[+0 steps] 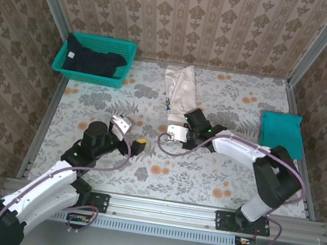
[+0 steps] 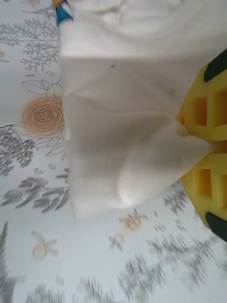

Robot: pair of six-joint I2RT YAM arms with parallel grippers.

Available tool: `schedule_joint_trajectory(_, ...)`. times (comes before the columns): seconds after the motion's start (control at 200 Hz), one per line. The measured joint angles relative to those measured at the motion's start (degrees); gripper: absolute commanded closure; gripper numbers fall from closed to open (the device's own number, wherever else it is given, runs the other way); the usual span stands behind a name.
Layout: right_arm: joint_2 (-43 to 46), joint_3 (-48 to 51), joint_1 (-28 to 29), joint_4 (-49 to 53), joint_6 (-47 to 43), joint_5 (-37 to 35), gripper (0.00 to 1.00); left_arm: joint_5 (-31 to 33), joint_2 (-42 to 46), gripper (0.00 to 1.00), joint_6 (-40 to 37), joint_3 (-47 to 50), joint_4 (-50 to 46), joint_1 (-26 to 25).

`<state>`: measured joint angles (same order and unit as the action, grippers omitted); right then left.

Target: Fold and stack the t-shirts

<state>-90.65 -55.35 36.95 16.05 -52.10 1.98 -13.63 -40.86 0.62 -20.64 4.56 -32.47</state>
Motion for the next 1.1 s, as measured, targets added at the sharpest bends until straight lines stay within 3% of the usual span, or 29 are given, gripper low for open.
schedule_joint_trajectory(0.36,18.05,3.15,2.97,15.67,5.84,3.61,1.00,3.43,-13.44,0.01,7.85,-3.08,3.39,0.00)
schedule_joint_trajectory(0.6,22.12,3.02,3.63,20.11,5.95,4.50,1.00,3.41,-24.81,0.02,14.10,-7.26,8.61,-0.50)
schedule_joint_trajectory(0.795,19.56,0.59,3.63,21.70,4.44,4.09,1.00,4.57,-30.91,0.11,18.16,-11.76,8.87,-1.36)
schedule_joint_trajectory(1.1,17.49,-1.62,3.63,21.77,3.15,3.85,1.00,5.95,-47.04,0.39,34.62,-21.75,9.20,-2.34)
